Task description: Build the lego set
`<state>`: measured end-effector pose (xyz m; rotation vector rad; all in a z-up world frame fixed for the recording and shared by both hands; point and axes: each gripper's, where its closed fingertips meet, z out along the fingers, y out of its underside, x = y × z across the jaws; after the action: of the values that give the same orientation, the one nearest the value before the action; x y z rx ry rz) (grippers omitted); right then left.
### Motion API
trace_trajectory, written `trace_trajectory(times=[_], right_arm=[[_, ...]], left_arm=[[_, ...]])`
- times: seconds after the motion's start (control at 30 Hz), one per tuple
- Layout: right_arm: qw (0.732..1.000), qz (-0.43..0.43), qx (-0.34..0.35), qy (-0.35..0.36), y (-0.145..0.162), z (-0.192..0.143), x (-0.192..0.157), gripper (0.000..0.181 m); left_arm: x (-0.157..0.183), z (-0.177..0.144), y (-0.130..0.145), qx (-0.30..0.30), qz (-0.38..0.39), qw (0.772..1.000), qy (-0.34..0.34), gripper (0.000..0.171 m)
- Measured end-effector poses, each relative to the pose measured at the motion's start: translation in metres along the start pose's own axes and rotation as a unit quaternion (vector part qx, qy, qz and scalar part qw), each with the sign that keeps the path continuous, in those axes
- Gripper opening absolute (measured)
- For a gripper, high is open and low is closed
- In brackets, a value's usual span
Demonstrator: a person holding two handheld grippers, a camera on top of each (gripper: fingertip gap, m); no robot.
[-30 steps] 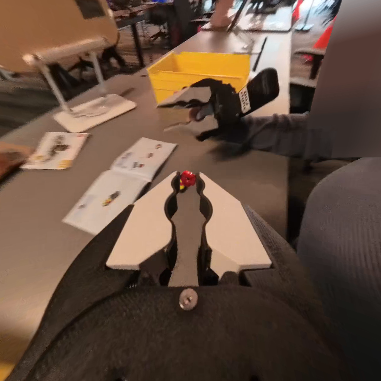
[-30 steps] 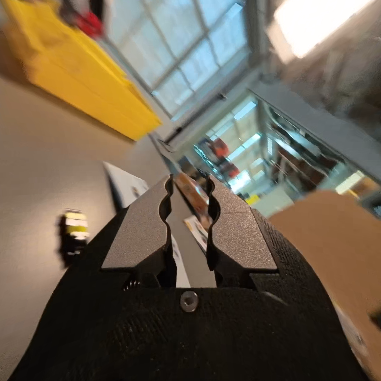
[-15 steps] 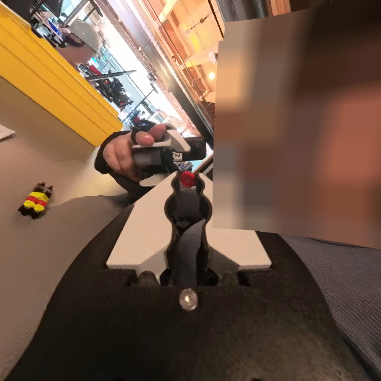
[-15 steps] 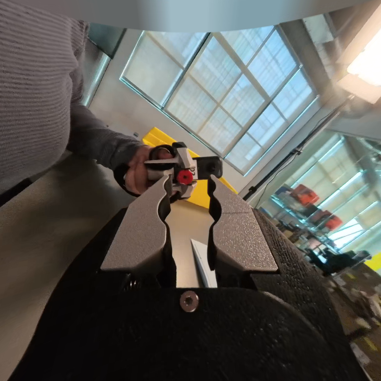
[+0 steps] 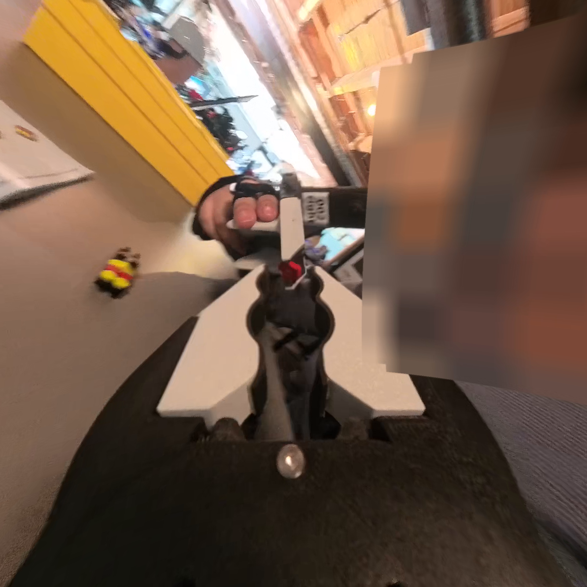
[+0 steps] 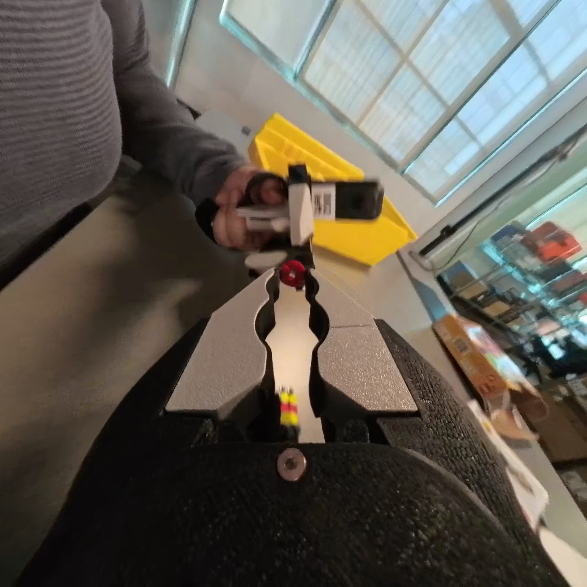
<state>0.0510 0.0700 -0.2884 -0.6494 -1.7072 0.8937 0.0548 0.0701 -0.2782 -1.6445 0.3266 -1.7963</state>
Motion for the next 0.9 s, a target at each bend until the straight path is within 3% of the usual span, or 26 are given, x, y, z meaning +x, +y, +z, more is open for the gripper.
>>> trace_trajectory(times=[0.03,0.1,0.2,0.27,0.43,0.67,0.9], right_arm=[[0.999,0.013,-0.037,-0.009,0.015,-0.006,0.003,0.014],[0.99,0.038,-0.132,-0.013,0.053,-0.024,0.011,0.014],[0.963,0.109,-0.244,-0.04,0.099,-0.054,0.007,0.014],[0.947,0.129,-0.291,-0.052,0.115,-0.068,0.001,0.014],[0.914,0.165,-0.365,-0.06,0.136,-0.085,-0.007,0.015],[0.902,0.203,-0.378,-0.05,0.14,-0.09,-0.007,0.015],[0.908,0.226,-0.351,-0.025,0.142,-0.091,0.003,0.04]], left_arm=[[-0.011,-0.004,0.0,-0.004,0.032,0.999,-0.043,0.03],[-0.03,-0.014,-0.002,-0.014,0.118,0.983,-0.139,0.03],[-0.039,-0.024,-0.005,-0.024,0.228,0.948,-0.221,0.03],[-0.041,-0.023,-0.004,-0.027,0.257,0.936,-0.239,0.03],[-0.045,-0.015,0.006,-0.054,0.258,0.935,-0.237,0.03],[-0.048,-0.012,0.012,-0.071,0.259,0.932,-0.241,0.029],[-0.05,-0.01,0.015,-0.081,0.268,0.928,-0.246,0.028]])
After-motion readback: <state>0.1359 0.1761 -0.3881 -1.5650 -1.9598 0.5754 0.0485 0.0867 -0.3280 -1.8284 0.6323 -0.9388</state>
